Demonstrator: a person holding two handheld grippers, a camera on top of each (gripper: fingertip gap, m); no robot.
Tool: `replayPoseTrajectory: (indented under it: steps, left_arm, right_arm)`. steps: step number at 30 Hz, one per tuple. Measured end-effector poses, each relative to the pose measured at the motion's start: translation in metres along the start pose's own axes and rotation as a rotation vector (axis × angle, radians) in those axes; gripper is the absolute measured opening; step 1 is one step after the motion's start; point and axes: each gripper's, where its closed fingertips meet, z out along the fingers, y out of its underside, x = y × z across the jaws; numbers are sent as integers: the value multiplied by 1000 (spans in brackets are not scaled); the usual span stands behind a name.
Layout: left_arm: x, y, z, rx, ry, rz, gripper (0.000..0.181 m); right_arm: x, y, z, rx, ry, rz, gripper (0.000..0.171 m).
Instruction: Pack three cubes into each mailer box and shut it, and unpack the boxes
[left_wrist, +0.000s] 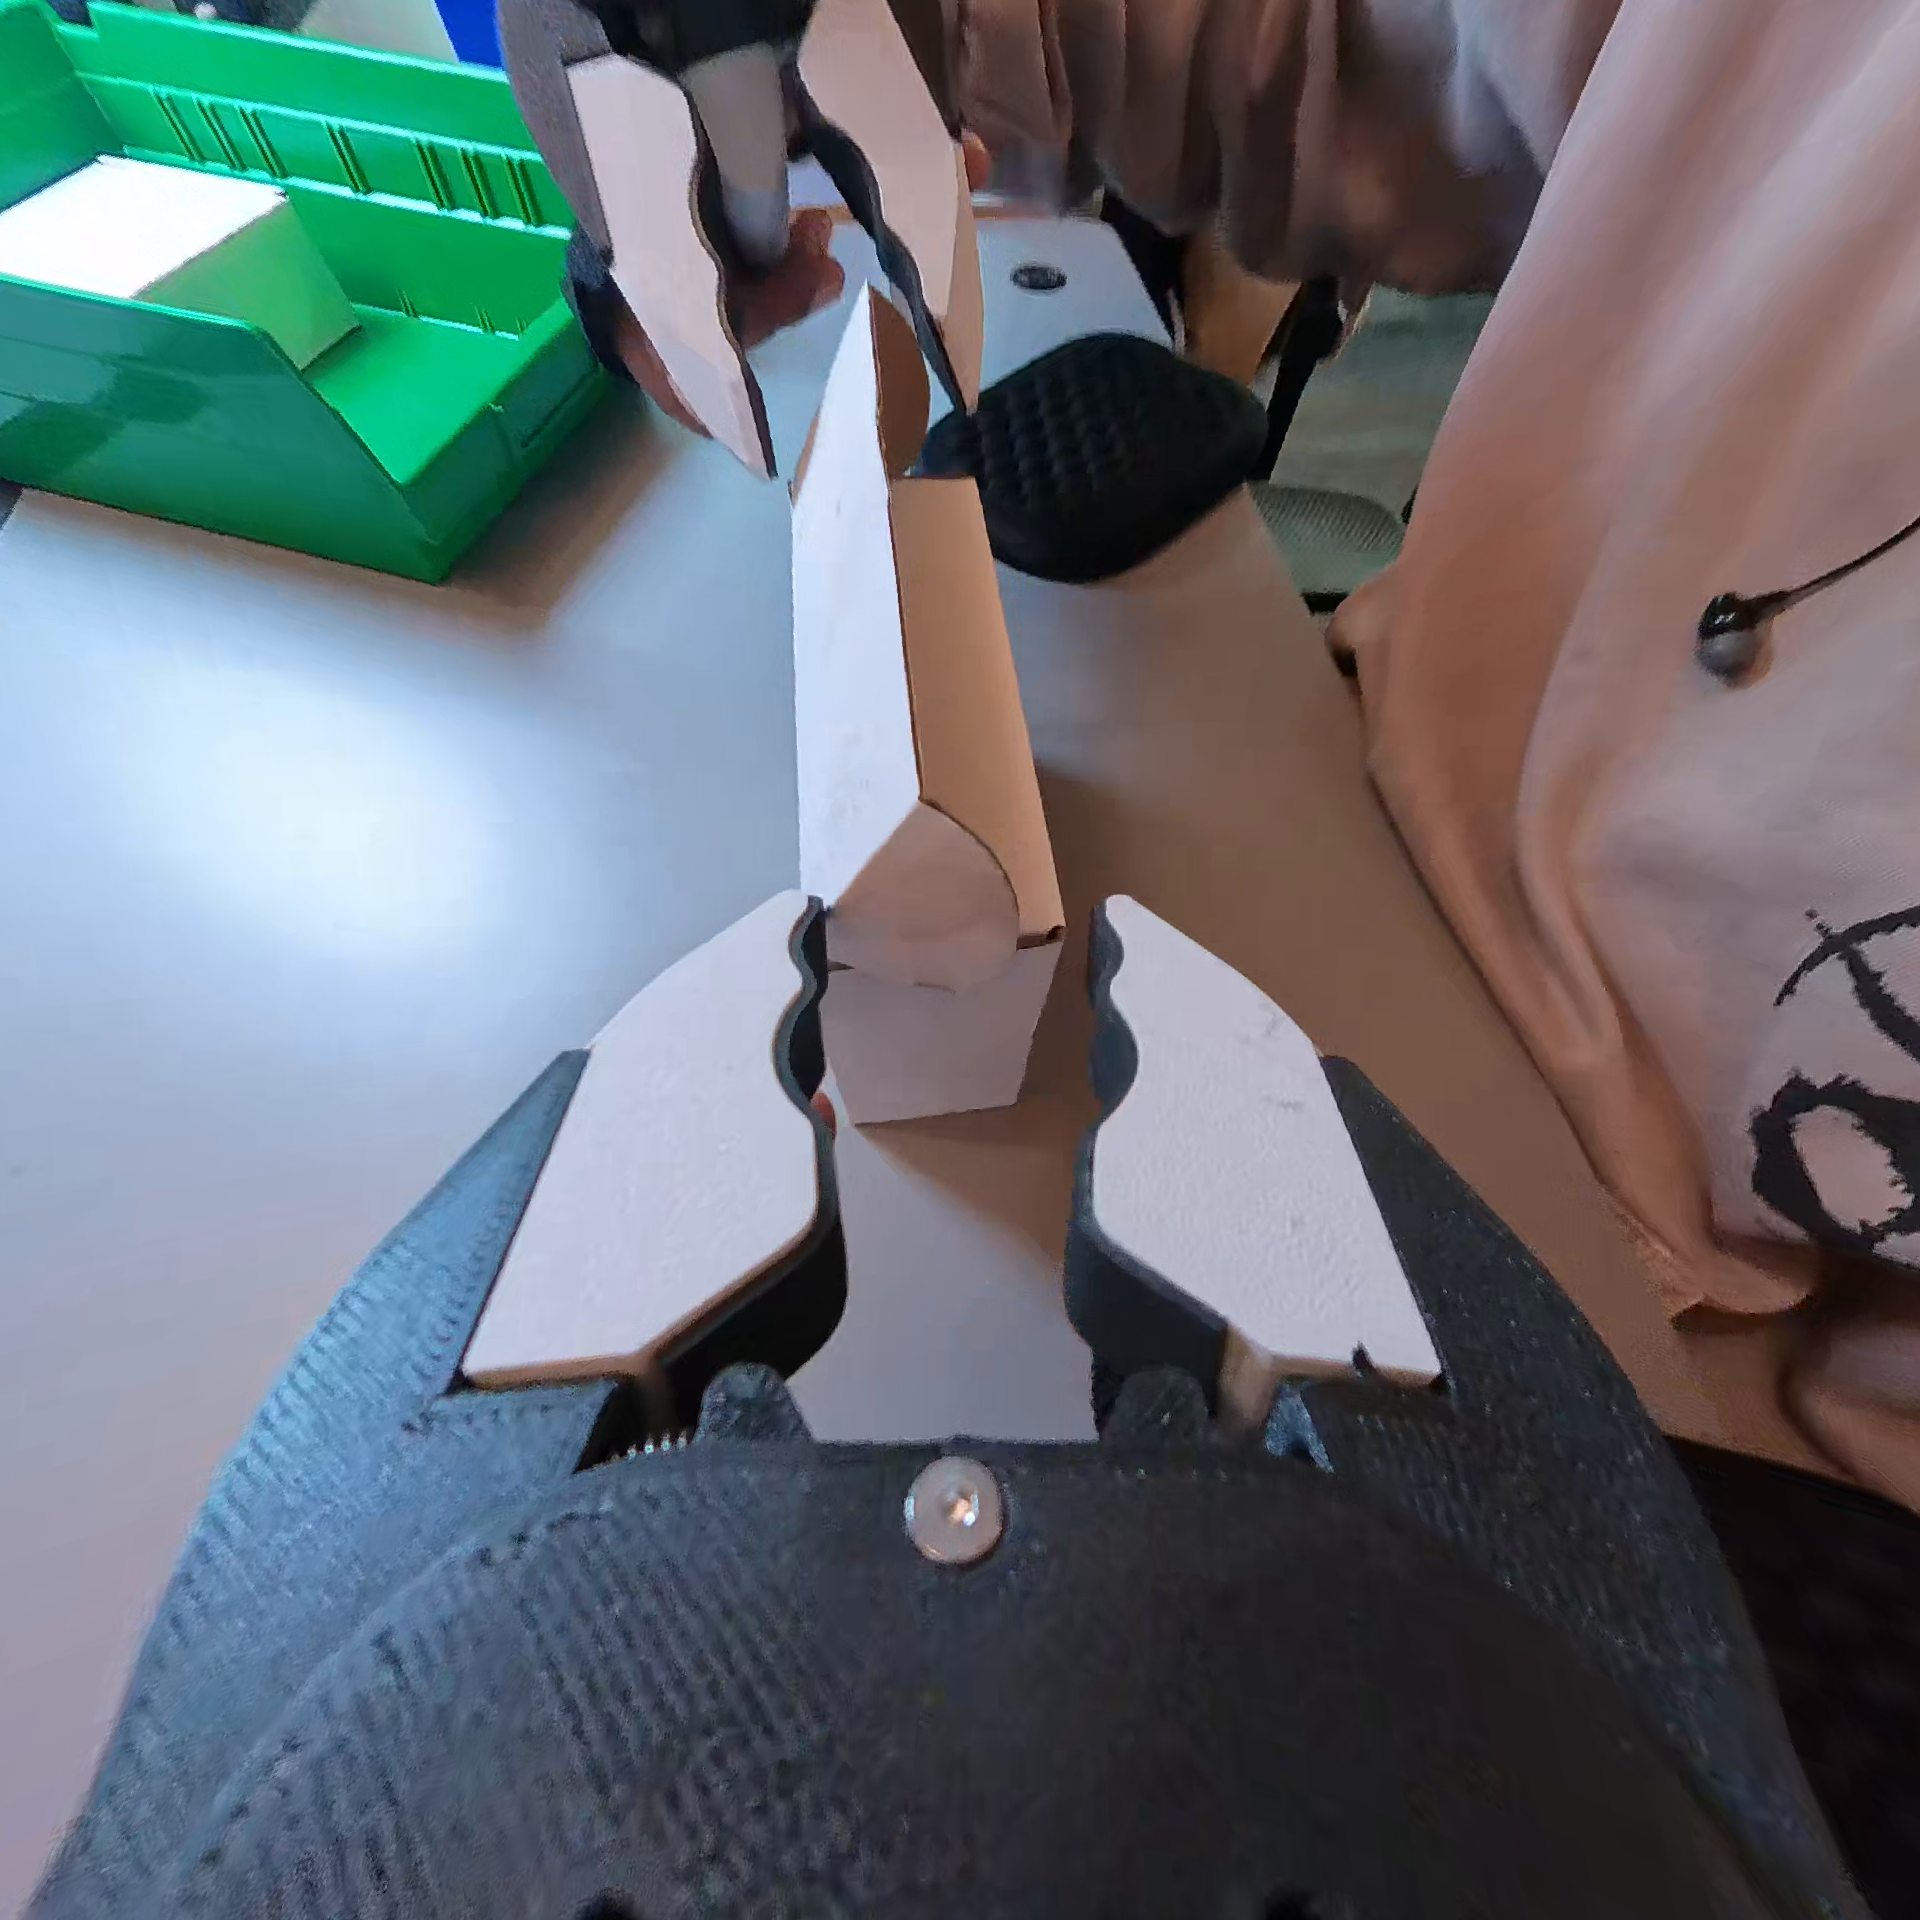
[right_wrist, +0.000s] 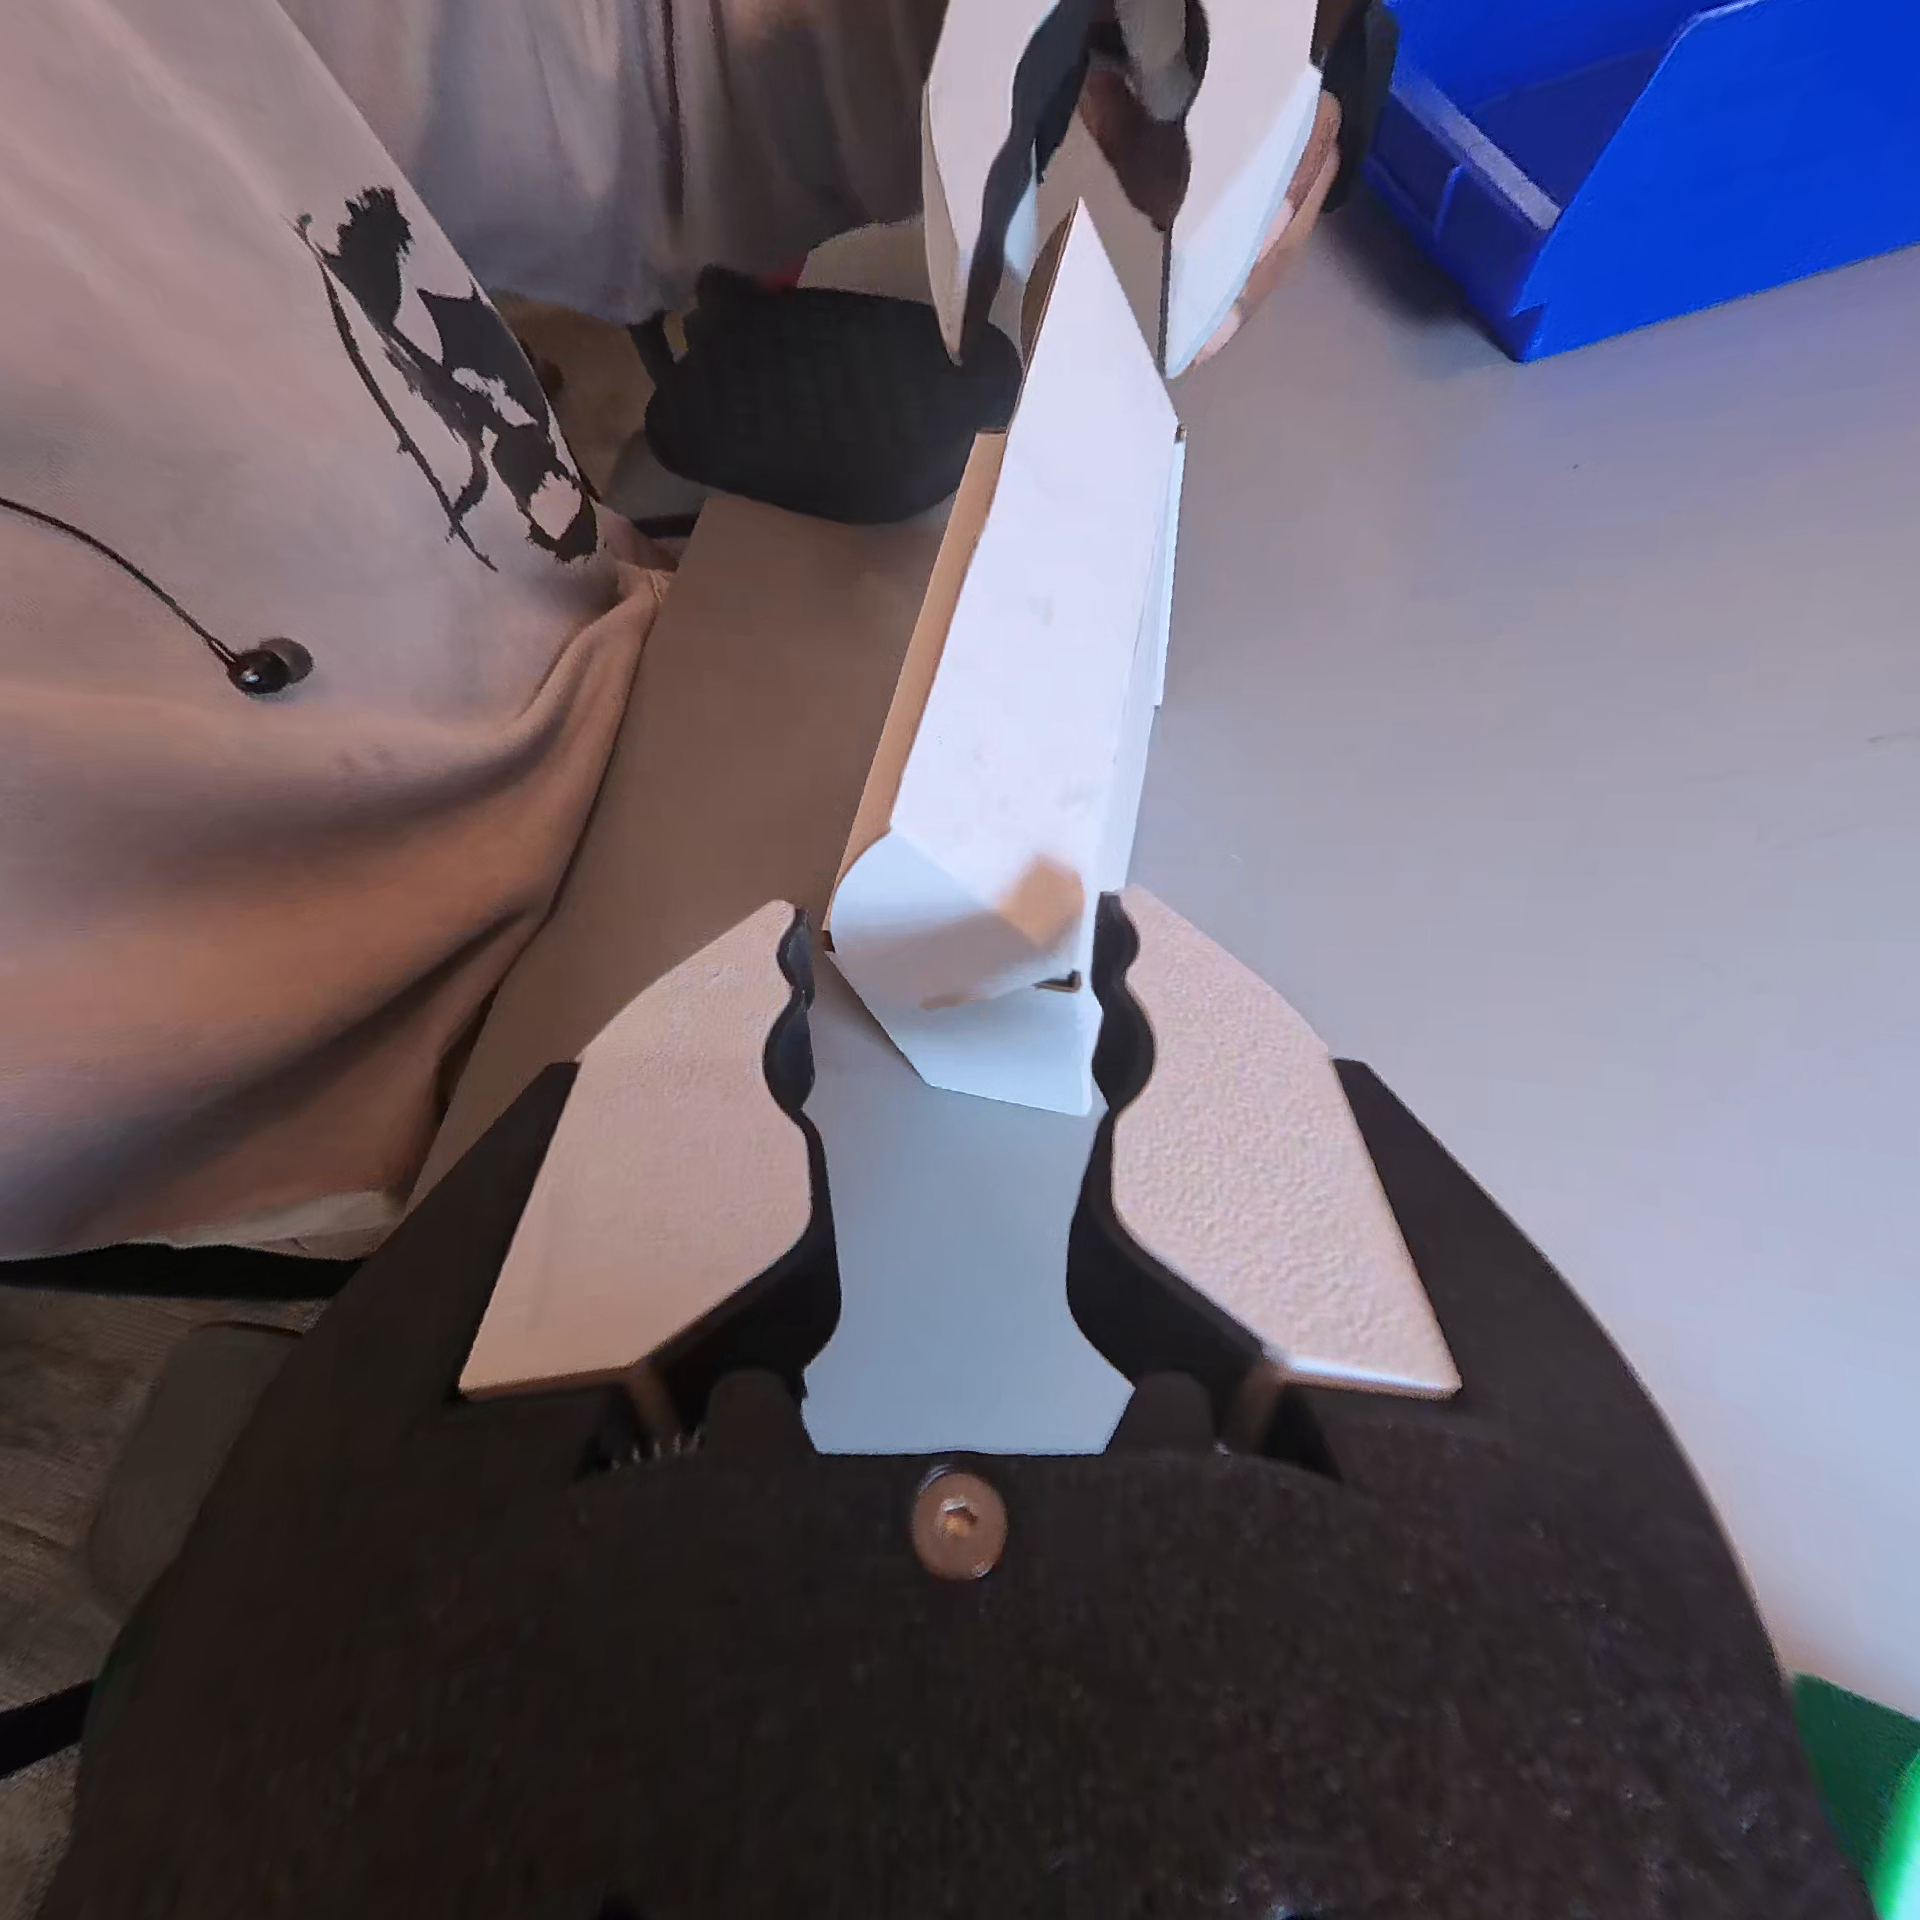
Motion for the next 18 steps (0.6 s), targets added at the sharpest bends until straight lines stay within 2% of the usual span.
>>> replayPoseTrajectory:
  steps: [5, 7, 10, 13, 18]
  left_arm:
    - [-5, -4, 1, -94, 0, 77, 46]
    - [-4, -8, 3, -92, 9, 83, 37]
    - [-7, -11, 7, -114, -4, 89, 32]
    - [-13, -12, 7, -135, -39, 55, 29]
    - [-14, -17, 5, -107, 9, -88, 27]
  right_arm:
    - [-1, -7, -6, -19, 17, -39, 43]
    - [-2, -11, -4, -2, 18, -32, 32]
    - [-1, -14, -1, 3, 31, 4, 31]
    - [3, -15, -2, 12, 36, 90, 31]
    - [3, -20, -2, 67, -20, 263, 30]
